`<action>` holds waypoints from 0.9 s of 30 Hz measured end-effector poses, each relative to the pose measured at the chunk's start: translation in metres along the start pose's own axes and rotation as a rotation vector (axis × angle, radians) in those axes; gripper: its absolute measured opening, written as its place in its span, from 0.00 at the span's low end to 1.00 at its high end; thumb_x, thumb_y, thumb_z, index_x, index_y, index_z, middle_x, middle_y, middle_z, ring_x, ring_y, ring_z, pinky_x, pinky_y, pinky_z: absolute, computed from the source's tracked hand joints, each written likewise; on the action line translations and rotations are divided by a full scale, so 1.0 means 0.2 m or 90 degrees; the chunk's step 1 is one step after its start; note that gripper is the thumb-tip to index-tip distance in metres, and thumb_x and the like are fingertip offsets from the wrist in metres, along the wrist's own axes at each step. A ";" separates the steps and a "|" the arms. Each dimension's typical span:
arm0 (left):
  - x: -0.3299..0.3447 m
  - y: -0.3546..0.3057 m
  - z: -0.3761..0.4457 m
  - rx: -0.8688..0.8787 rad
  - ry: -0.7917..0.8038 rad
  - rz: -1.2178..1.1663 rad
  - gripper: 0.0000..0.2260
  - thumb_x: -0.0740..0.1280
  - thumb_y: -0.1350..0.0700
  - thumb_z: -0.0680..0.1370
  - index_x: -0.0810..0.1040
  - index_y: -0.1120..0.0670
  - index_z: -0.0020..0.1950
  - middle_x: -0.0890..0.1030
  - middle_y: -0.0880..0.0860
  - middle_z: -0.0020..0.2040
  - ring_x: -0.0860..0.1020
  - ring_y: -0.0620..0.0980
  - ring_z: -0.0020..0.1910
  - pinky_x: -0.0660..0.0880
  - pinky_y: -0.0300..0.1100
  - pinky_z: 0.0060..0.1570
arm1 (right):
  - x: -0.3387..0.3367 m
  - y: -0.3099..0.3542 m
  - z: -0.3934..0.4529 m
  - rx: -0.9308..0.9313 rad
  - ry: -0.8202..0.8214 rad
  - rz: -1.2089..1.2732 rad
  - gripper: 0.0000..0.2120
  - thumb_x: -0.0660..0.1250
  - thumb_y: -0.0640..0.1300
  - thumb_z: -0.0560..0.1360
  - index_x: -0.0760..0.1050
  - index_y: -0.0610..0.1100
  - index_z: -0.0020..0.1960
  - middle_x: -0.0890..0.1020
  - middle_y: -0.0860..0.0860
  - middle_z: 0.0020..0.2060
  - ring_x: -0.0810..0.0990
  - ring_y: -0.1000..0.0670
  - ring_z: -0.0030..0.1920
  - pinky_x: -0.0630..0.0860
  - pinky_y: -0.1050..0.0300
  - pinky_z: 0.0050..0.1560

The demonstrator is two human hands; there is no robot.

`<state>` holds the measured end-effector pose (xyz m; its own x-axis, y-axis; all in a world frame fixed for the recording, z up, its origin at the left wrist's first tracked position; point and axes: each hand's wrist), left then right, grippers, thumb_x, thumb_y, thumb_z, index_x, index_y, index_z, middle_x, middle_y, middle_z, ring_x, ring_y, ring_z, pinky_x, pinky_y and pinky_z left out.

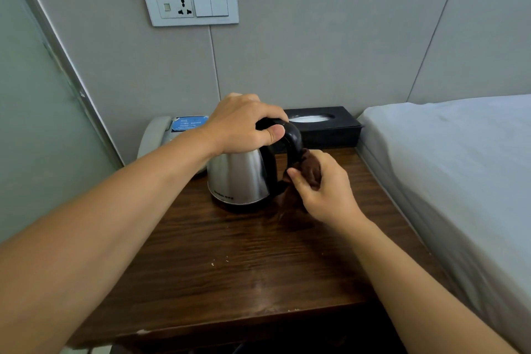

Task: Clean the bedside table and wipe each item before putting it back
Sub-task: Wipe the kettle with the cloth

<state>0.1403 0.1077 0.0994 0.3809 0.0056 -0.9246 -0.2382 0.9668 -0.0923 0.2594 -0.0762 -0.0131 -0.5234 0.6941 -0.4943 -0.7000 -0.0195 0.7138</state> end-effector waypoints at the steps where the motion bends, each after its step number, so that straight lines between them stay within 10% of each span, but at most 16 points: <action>1: -0.01 -0.01 0.00 -0.004 0.004 0.002 0.27 0.53 0.32 0.72 0.81 0.38 0.64 0.73 0.45 0.39 0.73 0.50 0.47 0.59 0.43 0.47 | 0.00 0.01 0.00 0.015 0.013 -0.005 0.10 0.73 0.51 0.78 0.75 0.54 0.57 0.79 0.54 0.50 0.78 0.58 0.50 0.71 0.67 0.47; 8: -0.06 -0.04 -0.03 -0.011 0.034 0.003 0.23 0.57 0.38 0.75 0.81 0.41 0.65 0.71 0.41 0.37 0.73 0.49 0.49 0.60 0.44 0.49 | -0.04 0.03 0.04 0.060 0.063 -0.026 0.12 0.75 0.56 0.75 0.79 0.52 0.54 0.82 0.55 0.48 0.80 0.54 0.50 0.79 0.56 0.52; 16: -0.04 -0.02 -0.01 0.019 0.028 0.017 0.22 0.57 0.38 0.76 0.82 0.41 0.64 0.73 0.41 0.37 0.73 0.48 0.45 0.68 0.47 0.51 | -0.03 0.11 0.07 0.008 -0.047 -0.017 0.08 0.73 0.53 0.77 0.77 0.52 0.50 0.79 0.53 0.44 0.77 0.57 0.46 0.70 0.69 0.43; 27: -0.09 -0.02 0.00 -0.003 0.100 0.032 0.19 0.57 0.41 0.79 0.80 0.40 0.65 0.83 0.45 0.52 0.74 0.48 0.60 0.63 0.52 0.63 | -0.09 -0.01 -0.03 0.199 0.114 -0.046 0.11 0.78 0.53 0.72 0.80 0.53 0.52 0.83 0.57 0.46 0.81 0.53 0.49 0.74 0.61 0.45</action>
<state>0.1337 0.1030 0.1161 0.2248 0.0138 -0.9743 -0.2577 0.9651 -0.0458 0.2676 -0.0933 -0.0095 -0.5743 0.5486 -0.6076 -0.5700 0.2647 0.7778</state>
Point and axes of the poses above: each hand's wrist, its own z-axis towards the middle knuckle, its own x-axis out of the palm, y = z × x
